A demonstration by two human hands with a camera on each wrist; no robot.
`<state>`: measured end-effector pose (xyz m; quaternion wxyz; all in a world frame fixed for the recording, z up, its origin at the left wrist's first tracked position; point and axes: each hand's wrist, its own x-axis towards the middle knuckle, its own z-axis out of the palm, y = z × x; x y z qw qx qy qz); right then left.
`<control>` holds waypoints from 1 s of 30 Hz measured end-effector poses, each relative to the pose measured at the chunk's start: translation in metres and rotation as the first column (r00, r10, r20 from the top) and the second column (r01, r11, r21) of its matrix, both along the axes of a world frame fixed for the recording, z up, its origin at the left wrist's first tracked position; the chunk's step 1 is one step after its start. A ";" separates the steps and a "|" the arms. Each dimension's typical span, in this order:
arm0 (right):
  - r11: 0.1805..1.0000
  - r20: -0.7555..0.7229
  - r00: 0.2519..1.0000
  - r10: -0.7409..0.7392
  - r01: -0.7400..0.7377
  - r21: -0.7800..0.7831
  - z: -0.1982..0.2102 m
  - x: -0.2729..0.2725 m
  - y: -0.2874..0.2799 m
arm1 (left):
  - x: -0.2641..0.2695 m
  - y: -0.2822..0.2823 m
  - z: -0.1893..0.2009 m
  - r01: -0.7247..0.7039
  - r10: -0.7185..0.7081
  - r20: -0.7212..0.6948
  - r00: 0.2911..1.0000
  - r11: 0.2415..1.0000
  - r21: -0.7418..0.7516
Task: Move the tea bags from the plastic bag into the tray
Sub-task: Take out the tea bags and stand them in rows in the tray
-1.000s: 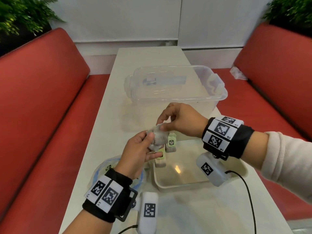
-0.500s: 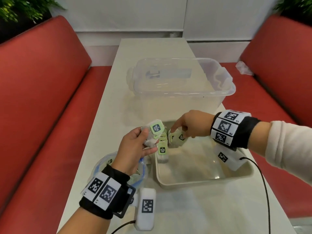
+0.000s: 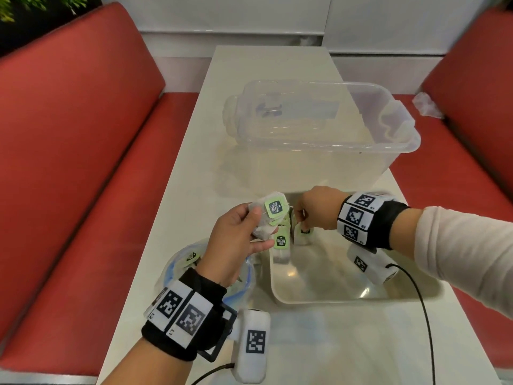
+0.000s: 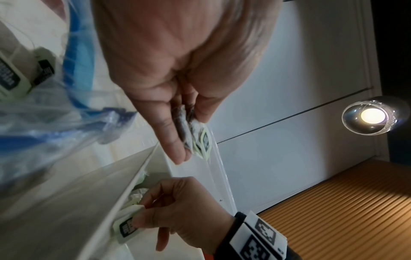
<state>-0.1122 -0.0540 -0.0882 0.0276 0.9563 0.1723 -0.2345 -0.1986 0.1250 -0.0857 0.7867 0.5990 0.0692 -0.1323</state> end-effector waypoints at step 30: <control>0.617 -0.054 0.940 -0.338 0.264 0.741 0.066 -0.037 -0.007 | 0.006 -0.012 0.006 -0.045 0.040 0.093 0.995 0.998 0.044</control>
